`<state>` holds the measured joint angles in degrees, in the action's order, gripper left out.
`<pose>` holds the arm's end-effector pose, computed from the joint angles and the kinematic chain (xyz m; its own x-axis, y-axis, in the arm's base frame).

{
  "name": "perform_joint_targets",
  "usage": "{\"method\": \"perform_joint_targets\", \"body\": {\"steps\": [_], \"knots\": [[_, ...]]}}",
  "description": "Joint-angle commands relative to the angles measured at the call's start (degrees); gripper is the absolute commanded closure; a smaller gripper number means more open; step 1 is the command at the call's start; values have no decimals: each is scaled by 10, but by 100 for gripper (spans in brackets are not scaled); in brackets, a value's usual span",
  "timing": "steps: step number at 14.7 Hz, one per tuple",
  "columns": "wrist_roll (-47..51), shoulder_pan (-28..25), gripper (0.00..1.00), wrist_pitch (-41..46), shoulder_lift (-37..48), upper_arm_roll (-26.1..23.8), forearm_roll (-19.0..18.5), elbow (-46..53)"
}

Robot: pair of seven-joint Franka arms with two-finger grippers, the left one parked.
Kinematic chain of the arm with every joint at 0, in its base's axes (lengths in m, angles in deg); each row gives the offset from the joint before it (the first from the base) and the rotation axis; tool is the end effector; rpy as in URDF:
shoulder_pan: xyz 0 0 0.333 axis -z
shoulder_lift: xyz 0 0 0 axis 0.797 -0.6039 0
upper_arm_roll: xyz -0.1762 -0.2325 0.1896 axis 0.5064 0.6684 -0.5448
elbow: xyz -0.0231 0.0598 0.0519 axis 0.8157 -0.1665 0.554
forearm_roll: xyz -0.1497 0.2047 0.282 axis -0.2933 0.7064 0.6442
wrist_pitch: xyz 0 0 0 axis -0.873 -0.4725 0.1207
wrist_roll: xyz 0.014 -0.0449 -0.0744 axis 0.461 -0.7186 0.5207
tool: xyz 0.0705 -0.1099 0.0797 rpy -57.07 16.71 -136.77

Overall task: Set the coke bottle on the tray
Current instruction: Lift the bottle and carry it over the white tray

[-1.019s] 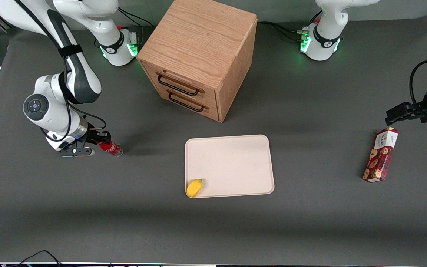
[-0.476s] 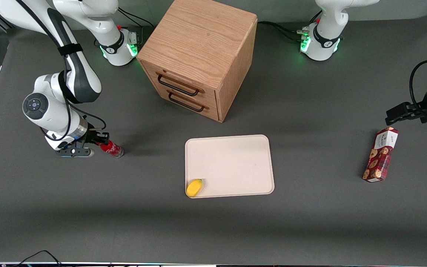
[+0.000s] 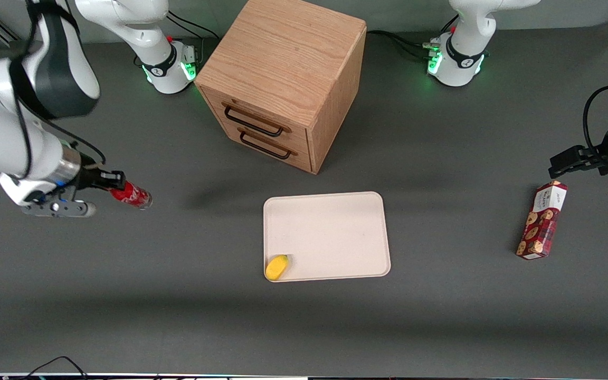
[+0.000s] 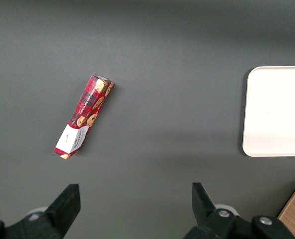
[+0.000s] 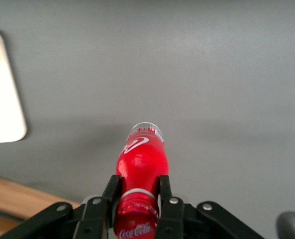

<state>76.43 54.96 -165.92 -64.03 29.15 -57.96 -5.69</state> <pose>0.5642 0.0883 0.5160 0.9907 -0.0691 -0.1171 -0.0640 -0.9969 0.0468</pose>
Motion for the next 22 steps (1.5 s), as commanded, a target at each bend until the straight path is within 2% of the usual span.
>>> {"method": "perform_joint_targets", "body": {"steps": [1,6,8,11,14,17,22], "knots": [[100,-13,100,46,-17,-50,-3,77],[274,-25,100,65,-72,-164,-10,160],[350,-51,100,45,-127,-184,-12,198],[452,-120,100,-37,-214,-186,-64,234],[480,-163,100,-69,-283,-181,-91,254],[482,-182,100,-94,-334,-177,-137,251],[479,-184,100,-138,-380,-172,-191,241]]}}
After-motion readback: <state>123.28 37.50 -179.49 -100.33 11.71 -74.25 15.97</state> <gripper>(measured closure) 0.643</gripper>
